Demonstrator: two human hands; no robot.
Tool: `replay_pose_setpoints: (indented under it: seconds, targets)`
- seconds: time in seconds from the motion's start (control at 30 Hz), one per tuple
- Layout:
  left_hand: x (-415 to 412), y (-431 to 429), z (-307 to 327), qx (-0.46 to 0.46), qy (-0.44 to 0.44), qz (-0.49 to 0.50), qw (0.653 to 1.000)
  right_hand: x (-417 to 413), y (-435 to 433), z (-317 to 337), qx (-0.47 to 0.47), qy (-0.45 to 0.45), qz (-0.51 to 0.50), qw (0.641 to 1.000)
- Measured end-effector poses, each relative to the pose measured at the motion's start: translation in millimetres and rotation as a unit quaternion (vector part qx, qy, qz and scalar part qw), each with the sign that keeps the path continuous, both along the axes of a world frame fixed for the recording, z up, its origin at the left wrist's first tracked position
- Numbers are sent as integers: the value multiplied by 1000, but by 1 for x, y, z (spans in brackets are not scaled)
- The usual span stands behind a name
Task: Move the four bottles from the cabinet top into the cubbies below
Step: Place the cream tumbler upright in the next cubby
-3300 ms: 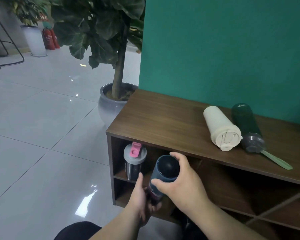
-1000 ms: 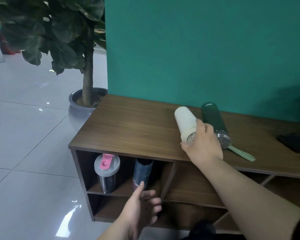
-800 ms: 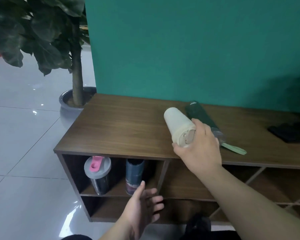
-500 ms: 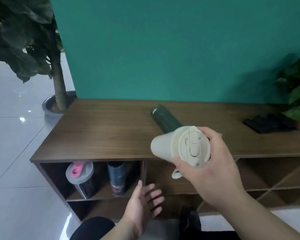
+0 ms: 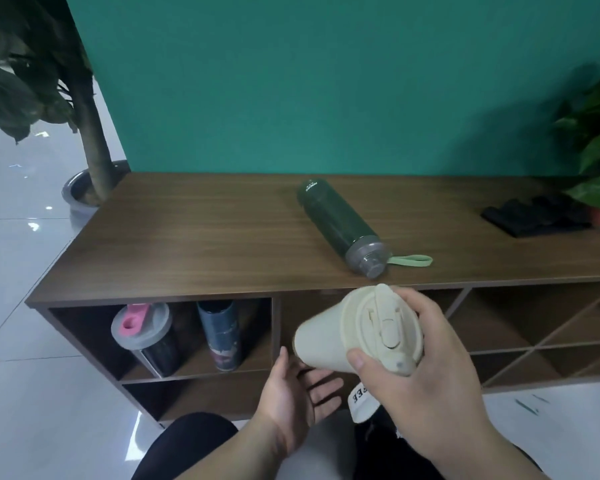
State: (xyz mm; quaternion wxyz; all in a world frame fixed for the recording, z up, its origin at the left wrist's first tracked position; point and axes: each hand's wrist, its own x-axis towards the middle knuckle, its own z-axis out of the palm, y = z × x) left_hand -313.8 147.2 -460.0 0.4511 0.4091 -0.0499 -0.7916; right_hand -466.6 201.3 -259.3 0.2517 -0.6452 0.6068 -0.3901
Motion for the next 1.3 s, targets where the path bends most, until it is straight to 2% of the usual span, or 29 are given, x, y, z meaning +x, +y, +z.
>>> replay_pose_setpoints:
  seconds: [0.17, 0.27, 0.43, 0.6, 0.87, 1.3]
  targets:
    - [0, -11, -17, 33, -1, 14, 999, 6, -28, -51, 60, 51, -41, 996]
    - [0, -19, -30, 49, -1, 2, 999, 9, -49, -83, 82, 54, -77, 992]
    - [-4, -32, -48, 75, 15, -6, 997, 20, -82, -120, 105, 45, -81, 990]
    - [-9, -42, -51, 101, 32, 7, 994, 30, -101, -129, 126, 48, -50, 990]
    - [-14, -60, -70, 94, 78, 46, 991, 34, -126, -143, 120, 86, -35, 988]
    - [-14, -68, -74, 87, 77, 58, 992, 42, -143, -152, 118, 96, -24, 988]
